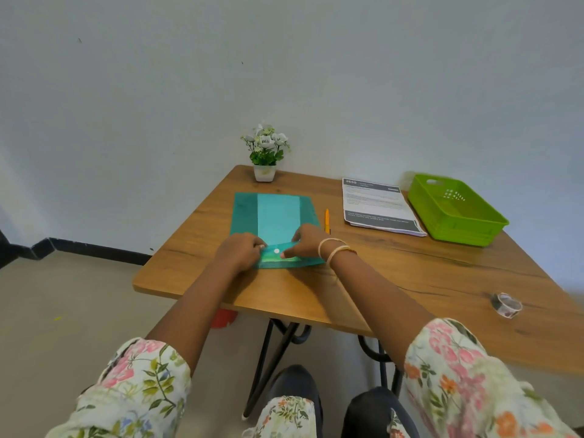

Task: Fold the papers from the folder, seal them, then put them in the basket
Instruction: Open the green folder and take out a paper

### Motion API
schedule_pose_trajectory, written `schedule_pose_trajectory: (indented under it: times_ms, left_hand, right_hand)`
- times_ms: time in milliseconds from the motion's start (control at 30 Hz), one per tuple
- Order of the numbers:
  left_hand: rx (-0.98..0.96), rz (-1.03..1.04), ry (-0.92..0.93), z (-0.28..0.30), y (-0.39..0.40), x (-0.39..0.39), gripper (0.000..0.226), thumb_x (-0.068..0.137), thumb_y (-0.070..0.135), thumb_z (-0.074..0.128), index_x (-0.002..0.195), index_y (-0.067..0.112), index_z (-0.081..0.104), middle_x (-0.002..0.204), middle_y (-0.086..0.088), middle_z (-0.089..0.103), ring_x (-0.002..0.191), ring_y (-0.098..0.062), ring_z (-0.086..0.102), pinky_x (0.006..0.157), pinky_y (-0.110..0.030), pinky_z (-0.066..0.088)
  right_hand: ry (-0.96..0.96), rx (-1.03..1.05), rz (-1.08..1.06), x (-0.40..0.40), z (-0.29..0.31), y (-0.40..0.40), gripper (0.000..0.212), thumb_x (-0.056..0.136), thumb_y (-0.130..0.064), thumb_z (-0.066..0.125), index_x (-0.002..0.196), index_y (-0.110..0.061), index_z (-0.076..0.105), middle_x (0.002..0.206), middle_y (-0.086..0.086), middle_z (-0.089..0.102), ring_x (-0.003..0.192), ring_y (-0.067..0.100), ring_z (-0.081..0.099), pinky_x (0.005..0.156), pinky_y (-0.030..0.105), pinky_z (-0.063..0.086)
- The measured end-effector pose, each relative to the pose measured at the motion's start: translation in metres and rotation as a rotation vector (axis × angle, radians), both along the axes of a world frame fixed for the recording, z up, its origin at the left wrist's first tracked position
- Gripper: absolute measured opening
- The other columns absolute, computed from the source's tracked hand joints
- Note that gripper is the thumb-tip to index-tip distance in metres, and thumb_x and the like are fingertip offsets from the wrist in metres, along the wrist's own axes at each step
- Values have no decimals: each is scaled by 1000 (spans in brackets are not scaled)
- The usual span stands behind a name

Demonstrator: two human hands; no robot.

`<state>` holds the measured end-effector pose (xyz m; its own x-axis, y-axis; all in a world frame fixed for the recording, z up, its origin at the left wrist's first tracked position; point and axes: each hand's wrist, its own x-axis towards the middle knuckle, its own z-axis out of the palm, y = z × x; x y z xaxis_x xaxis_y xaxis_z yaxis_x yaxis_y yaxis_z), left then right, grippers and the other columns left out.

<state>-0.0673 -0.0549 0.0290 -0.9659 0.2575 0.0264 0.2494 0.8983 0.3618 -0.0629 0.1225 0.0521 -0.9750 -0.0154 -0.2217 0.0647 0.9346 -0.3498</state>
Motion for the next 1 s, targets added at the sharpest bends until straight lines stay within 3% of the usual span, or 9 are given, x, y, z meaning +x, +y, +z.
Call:
schedule_pose_trajectory:
  times_ms: [100,167,233,333,500,600,733,867,1000]
  left_hand:
    - [-13,-2,-20,-1,-2,-3,33,98,28,44,124,28,64,127,-4,61,110,-22,55,84,-32,43]
    - [-16,1,-63,1,-3,-5,36,97,23,43,126,29,63,130,-4,59,112,-22,53,86,-32,42]
    - [-40,-8,-107,3,-3,-6,41,95,18,41,129,29,60,132,-5,57,113,-23,52,88,-32,42]
    - [-143,-53,-122,10,1,-6,42,97,18,36,133,23,57,133,-8,55,114,-24,52,91,-34,43]
    - [-211,-109,-206,15,-1,-17,35,102,26,34,115,8,62,120,-14,60,95,-21,55,80,-30,41]
    - [-82,-87,-310,16,-5,-21,34,99,35,45,117,11,62,122,-13,59,93,-19,52,82,-30,39]
    - [-48,-122,-365,18,-10,-18,54,87,37,65,138,25,52,140,0,52,125,-20,49,106,-34,36]
    - [114,-134,-272,4,-19,-9,62,80,27,76,137,22,52,135,-2,57,122,-17,53,103,-31,40]
    - [181,-111,-125,-8,-23,-4,52,80,5,64,130,19,59,139,-5,53,124,-20,51,103,-31,42]
  right_hand:
    - [-16,50,53,-17,-5,-12,63,69,-50,78,114,-10,63,108,5,66,93,23,61,85,37,53]
    - [-50,56,103,-23,-2,-16,56,70,-44,80,110,-9,65,102,4,66,92,23,60,81,33,51]
    - [-75,48,146,-25,-1,-16,32,74,-38,78,86,-11,66,80,1,60,77,19,54,66,28,42]
    - [-5,-11,203,-21,-5,-12,33,79,-30,75,64,-16,50,63,-1,44,62,15,41,58,27,31]
    - [287,-78,297,12,-13,-2,21,83,-22,71,79,-7,57,83,5,60,77,19,54,70,29,45]
    - [452,-49,348,38,-15,6,16,83,-24,70,83,-10,62,88,4,64,82,19,58,74,33,51]
    - [417,29,398,65,-23,10,20,82,-36,69,93,-20,66,99,-2,65,90,16,59,79,33,52]
    - [406,1,378,76,-35,17,40,79,-59,62,98,-24,67,101,-7,65,89,11,58,75,31,54]
    - [457,-67,361,83,-43,19,42,82,-60,56,98,-22,67,100,-5,65,87,11,58,72,34,54]
